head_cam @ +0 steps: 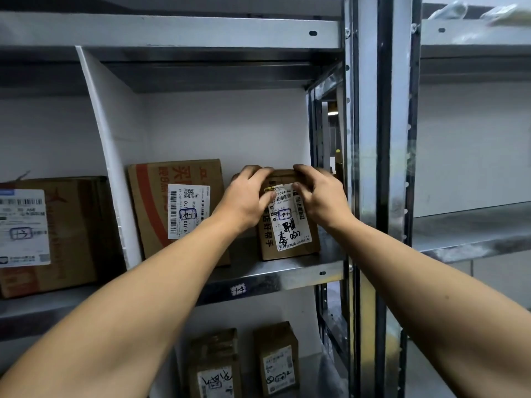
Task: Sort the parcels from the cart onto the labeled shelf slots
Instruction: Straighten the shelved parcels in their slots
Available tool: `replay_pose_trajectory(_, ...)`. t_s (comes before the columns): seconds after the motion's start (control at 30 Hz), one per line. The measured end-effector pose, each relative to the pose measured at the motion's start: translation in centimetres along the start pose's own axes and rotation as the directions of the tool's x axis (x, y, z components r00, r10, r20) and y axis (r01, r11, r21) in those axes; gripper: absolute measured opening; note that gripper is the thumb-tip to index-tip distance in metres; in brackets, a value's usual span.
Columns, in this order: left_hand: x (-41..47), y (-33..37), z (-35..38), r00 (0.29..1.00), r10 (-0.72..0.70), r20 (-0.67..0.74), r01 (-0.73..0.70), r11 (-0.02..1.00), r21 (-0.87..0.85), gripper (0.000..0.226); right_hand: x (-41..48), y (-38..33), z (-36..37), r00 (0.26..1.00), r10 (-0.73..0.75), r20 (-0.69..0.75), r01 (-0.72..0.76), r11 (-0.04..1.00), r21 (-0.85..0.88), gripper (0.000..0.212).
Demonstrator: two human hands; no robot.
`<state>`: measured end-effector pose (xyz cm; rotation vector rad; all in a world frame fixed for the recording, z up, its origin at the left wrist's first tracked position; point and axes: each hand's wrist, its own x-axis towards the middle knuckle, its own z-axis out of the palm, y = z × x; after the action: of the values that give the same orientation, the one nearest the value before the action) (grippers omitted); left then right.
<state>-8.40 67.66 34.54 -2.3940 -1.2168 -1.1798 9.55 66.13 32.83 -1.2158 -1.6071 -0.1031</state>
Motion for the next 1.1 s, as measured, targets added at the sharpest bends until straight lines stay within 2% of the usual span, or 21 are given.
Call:
replay_pose_trajectory(0.17, -0.5, 0.0, -0.2, 1.000, 0.002, 0.000, -0.002, 1.000, -0.015, 0.053, -0.7, -0.1, 0.1, 1.000, 0.020, -0.006, -0.020, 1.000, -0.012, 0.047)
replay_pose_trajectory(0.33, -2.1, 0.5, -1.6, 0.994, 0.107, -0.019, -0.106, 0.993, 0.048, 0.059, -2.5, -1.2, 0.2, 1.000, -0.002, 0.027, 0.008, 0.976, -0.216, 0.060)
replay_pose_trajectory(0.47, -4.2, 0.2, -3.9, 0.991, 0.135, -0.015, -0.134, 0.988, 0.076, 0.056, -4.4, -2.5, -0.1, 0.998, -0.058, -0.004, 0.053, 0.942, -0.331, 0.057)
replay_pose_trajectory(0.73, -14.9, -2.8, -9.7, 0.991, 0.130, 0.015, -0.131, 0.978, 0.164, 0.051, -12.2, -9.2, 3.0, 0.983, -0.173, 0.059, 0.180, 0.847, -0.501, 0.047)
replay_pose_trajectory(0.9, -25.8, -6.6, -14.5, 0.999, 0.016, 0.051, -0.029, 0.962, 0.273, 0.050, -20.6, -15.3, 8.9, 0.954, -0.195, 0.228, 0.279, 0.858, -0.431, 0.045)
replay_pose_trajectory(1.1, -41.6, -11.5, -21.3, 0.949, -0.307, 0.075, 0.243, 0.861, 0.446, 0.050, -30.3, -24.1, 17.0, 0.862, -0.279, 0.423, 0.415, 0.868, -0.273, 0.042)
